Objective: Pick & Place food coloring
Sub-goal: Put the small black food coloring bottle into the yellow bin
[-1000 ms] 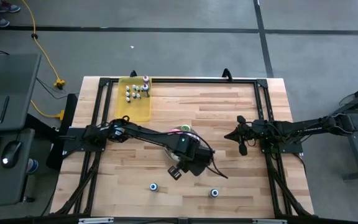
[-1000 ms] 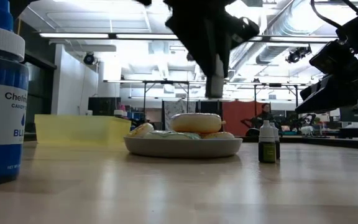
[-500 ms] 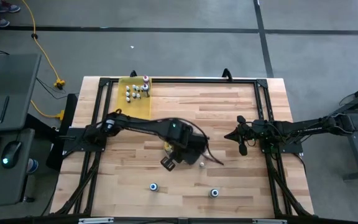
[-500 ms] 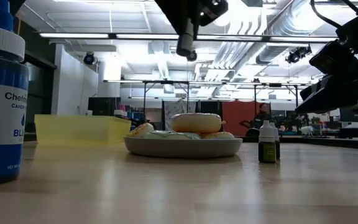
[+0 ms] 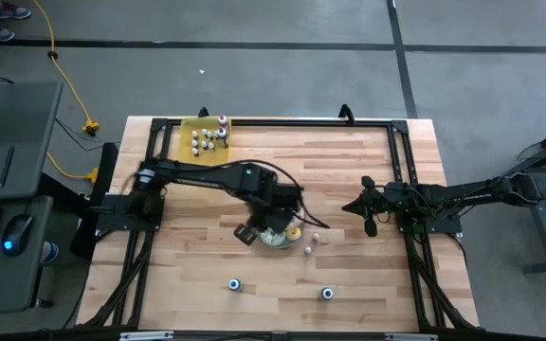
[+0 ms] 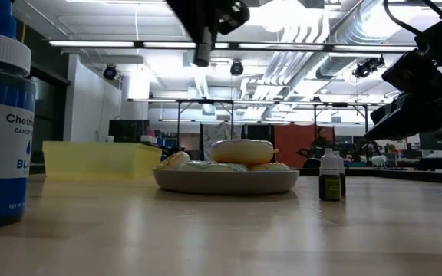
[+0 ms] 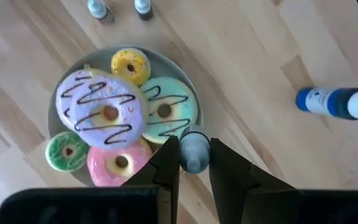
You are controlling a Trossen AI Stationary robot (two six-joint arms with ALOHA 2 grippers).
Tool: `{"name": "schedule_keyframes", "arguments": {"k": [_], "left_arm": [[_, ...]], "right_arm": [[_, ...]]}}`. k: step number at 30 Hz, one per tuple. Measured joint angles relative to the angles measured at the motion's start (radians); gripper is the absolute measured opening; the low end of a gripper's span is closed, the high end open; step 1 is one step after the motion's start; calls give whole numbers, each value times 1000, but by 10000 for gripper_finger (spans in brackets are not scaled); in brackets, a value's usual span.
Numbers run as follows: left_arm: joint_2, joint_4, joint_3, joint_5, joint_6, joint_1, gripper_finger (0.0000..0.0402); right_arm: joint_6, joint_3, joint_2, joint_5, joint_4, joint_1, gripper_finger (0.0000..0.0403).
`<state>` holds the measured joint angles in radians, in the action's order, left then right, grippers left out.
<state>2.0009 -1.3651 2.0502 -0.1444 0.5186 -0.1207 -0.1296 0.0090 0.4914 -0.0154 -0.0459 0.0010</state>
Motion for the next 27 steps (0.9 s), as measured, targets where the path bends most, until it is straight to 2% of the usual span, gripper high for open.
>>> {"name": "schedule_keyframes", "arguments": {"k": [6,10,13,19,23,27], "left_arm": [[-249,293,-424,-12,-76,43,56],[-403,392,-658,-24,-197,94,56],[-495,424,-789,-18,-301,145,56],[-658,424,-956,28,-468,277,56],[-739,417,-1020,51,-533,371,56],[-777,395,-1053,123,-643,477,56]], "right_arm": [[0,0,0,0,1,0,0],[0,0,0,0,-2,0,0],[0,0,0,0,-2,0,0],[0,0,-1,0,3,0,0],[0,0,-1,0,1,0,0],[0,0,-1,0,-2,0,0]]}}
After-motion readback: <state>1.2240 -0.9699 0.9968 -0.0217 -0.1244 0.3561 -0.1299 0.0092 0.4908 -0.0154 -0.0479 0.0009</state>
